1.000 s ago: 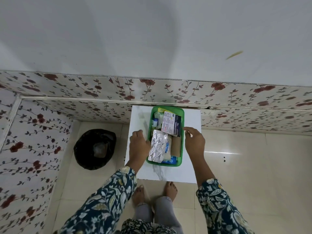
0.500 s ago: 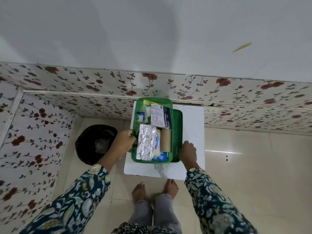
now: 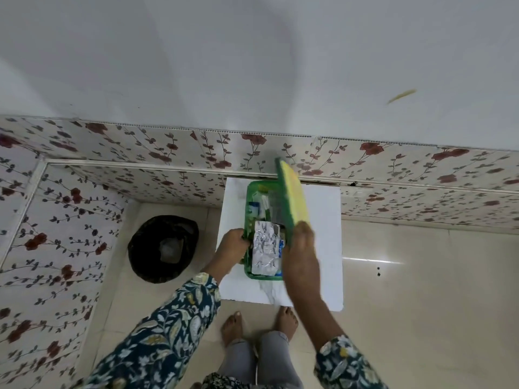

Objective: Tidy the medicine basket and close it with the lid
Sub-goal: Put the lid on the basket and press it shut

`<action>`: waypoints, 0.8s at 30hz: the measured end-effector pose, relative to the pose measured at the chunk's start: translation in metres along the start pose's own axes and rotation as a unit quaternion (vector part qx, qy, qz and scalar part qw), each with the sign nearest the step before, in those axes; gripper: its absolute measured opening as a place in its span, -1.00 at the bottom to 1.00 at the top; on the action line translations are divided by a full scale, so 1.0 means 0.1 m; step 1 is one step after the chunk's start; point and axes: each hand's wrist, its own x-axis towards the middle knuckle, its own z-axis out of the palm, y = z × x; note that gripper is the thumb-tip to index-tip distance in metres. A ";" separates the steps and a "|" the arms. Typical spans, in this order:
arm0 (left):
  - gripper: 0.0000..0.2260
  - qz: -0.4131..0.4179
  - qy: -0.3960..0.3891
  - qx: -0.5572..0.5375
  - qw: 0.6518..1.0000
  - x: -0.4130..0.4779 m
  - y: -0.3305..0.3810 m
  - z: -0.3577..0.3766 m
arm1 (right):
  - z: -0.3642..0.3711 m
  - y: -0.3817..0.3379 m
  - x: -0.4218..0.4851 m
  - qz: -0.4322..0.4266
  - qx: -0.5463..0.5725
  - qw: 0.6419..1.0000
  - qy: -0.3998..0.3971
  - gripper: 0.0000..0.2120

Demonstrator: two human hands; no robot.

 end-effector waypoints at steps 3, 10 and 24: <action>-0.78 -0.007 -0.057 -0.071 0.996 -0.05 0.05 0.08 | 0.30 -0.08 -0.14 -0.110 -0.052 0.992 -0.017 -0.53; -0.67 -0.032 -0.058 -0.267 0.962 -0.08 0.02 0.02 | 0.44 0.05 -0.34 -0.142 -0.048 0.982 -0.112 -0.59; -0.79 -0.026 0.064 -0.019 0.997 -0.25 -0.24 0.45 | -0.14 0.67 0.29 0.355 0.213 0.887 -0.204 -0.74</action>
